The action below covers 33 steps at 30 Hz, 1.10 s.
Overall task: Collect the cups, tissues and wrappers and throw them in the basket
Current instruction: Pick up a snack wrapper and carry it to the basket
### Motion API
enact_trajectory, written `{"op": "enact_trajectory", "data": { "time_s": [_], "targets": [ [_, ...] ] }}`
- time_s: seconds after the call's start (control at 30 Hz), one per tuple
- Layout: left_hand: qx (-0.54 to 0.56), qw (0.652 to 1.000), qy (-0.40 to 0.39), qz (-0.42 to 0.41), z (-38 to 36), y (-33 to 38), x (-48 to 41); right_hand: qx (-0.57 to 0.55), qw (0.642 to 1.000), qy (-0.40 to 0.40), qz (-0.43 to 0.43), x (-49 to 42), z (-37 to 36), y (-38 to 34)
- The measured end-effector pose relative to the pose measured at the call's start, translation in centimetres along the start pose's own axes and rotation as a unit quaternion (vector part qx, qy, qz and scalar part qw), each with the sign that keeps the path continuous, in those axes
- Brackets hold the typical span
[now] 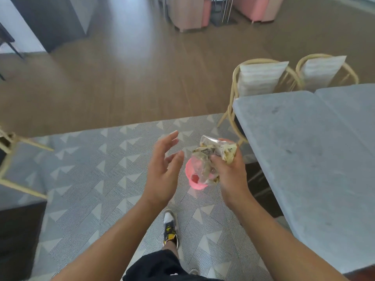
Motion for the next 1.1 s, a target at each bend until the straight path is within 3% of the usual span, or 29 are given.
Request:
{"op": "enact_trajectory", "data": {
  "time_s": [0.27, 0.57, 1.1],
  "targets": [
    [-0.015, 0.998, -0.05, 0.031, -3.7, -6.0, -14.2, 0.019, 0.998, 0.055, -0.021, -13.6, -1.0, 2.3],
    [-0.026, 0.992, -0.071, 0.097, -8.9, -15.9, -22.8, 0.029, 0.992, 0.08, -0.093, -26.3, 0.9, 10.9],
    [0.004, 0.979, -0.015, 0.203, -21.7, -47.1, -22.5, 0.144, 0.967, 0.088, -0.191, -41.7, 10.9, 45.9]
  ]
}}
Point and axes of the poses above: each hand's wrist, its own x-axis away from the middle knuckle, its own z-axis out of the back of the hand, y = z × x, the point moved 3 cm from there along -x, towards the middle knuckle, and after that the axes turned 8 degrees about -x, right-handed, at the moved point
